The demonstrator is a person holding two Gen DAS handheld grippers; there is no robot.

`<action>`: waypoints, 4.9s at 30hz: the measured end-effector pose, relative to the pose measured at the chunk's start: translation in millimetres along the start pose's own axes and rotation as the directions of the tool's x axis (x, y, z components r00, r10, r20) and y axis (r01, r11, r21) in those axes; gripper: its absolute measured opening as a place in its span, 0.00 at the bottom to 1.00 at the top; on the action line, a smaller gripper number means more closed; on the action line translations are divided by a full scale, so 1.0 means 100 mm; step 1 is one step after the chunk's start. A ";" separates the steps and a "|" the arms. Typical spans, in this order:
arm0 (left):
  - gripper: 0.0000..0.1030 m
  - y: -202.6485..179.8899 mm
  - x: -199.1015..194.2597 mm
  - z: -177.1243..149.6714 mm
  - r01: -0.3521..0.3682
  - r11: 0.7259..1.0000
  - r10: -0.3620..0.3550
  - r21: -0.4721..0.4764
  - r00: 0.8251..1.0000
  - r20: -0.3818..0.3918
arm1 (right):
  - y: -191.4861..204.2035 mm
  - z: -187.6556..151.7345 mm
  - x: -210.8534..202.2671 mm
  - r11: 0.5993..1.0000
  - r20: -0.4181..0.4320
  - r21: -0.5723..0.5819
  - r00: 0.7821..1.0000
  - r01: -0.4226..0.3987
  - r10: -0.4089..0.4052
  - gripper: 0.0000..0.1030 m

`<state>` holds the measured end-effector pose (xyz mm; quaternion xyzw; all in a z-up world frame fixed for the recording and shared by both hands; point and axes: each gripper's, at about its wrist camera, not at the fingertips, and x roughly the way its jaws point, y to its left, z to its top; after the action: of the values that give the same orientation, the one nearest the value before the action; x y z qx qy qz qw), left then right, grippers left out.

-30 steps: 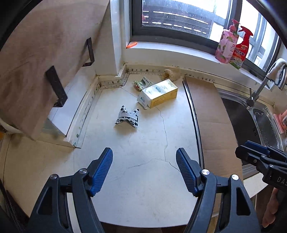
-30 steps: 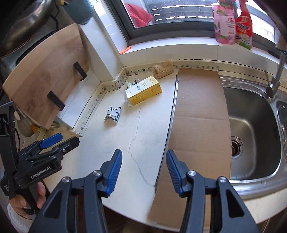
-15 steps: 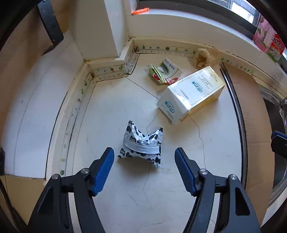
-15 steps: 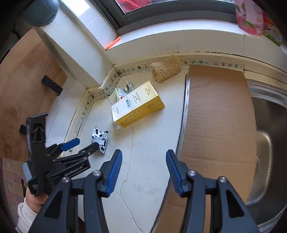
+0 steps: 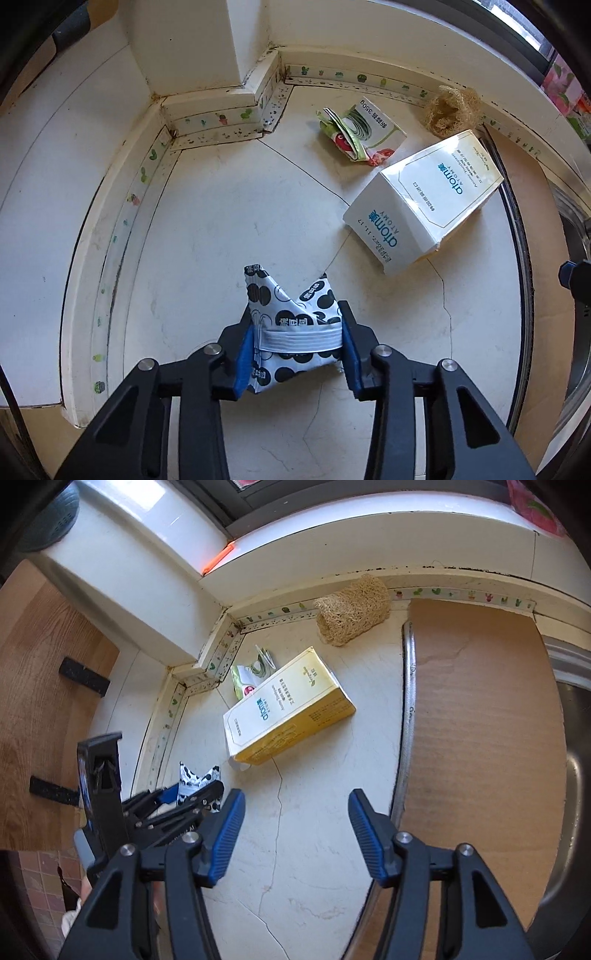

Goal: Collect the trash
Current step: 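Grasp the patterned wrapper with the left gripper while the right gripper grasps the yellow box, then carry the patterned wrapper and yellow box down over the black trash bin, then open both grippers to drop the wrapper and box into the bin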

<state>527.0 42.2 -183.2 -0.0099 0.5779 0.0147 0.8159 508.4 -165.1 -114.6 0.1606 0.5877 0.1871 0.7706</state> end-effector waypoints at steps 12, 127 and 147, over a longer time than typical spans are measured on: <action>0.35 0.10 -0.30 0.26 -0.110 0.992 0.115 -0.062 0.989 0.089 | -0.02 0.46 0.40 0.958 0.033 0.288 0.999 0.012 -0.023 0.65; 0.35 -0.11 0.97 -4.48 0.284 0.958 -0.282 -0.037 0.915 -0.287 | -0.77 -4.95 1.60 0.975 -0.419 0.039 0.889 0.221 -0.185 0.45; 0.59 0.04 1.47 -4.56 0.263 0.960 -0.279 -0.094 0.914 -0.293 | -0.97 -4.89 2.31 0.977 -0.464 -0.016 0.864 0.211 -0.195 0.58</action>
<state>145.9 32.5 -473.5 -0.1136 0.6888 -0.0850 0.7109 100.7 -126.8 -481.0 0.0623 0.7711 0.1274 0.6207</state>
